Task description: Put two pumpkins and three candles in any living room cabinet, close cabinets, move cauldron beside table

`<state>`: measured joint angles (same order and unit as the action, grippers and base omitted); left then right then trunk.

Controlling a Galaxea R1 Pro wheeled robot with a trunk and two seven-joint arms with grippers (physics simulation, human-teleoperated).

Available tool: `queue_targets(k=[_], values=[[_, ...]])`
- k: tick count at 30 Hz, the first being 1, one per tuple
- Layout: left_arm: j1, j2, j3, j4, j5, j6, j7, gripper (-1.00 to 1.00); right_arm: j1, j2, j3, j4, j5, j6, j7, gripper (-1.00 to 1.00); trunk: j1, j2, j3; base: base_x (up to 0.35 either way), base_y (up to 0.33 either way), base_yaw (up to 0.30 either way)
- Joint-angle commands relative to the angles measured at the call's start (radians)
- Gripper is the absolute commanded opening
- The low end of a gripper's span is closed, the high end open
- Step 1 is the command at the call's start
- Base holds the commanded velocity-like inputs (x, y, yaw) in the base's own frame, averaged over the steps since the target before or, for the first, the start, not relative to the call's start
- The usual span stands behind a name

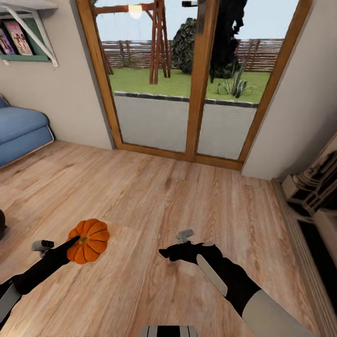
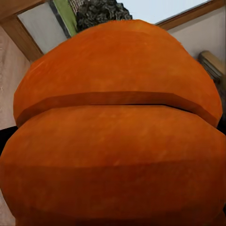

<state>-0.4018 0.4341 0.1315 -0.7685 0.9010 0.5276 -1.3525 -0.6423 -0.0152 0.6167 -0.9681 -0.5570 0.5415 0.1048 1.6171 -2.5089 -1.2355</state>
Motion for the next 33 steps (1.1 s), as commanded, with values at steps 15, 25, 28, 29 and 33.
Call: queue_targets(k=[15,25,28,29,33], values=[[0.000,-0.001,0.001,-0.001,0.002,0.002,-0.002,-1.00,0.000,0.083,0.048,0.164,0.096,-0.145,-0.106,1.00,-0.007,0.004,0.063,0.000,0.000,0.282],[0.000,-0.002,0.000,0.000,0.000,0.002,-0.001,-1.00,0.000,0.084,0.049,0.167,0.098,-0.146,-0.106,1.00,-0.011,0.006,0.101,0.000,0.000,0.285],[0.000,-0.002,0.000,0.000,-0.001,0.002,-0.001,-1.00,0.000,0.083,0.049,0.167,0.098,-0.146,-0.107,1.00,-0.013,0.007,0.113,0.000,0.000,0.286],[0.000,-0.002,0.000,0.001,-0.001,0.002,0.000,-1.00,0.000,0.083,0.049,0.167,0.098,-0.146,-0.107,1.00,-0.013,0.007,0.117,0.000,0.000,0.286],[0.000,-0.002,0.001,0.002,-0.001,0.002,0.002,-1.00,0.000,0.083,0.049,0.167,0.098,-0.146,-0.107,1.00,-0.015,0.008,0.132,0.000,0.000,0.286]])
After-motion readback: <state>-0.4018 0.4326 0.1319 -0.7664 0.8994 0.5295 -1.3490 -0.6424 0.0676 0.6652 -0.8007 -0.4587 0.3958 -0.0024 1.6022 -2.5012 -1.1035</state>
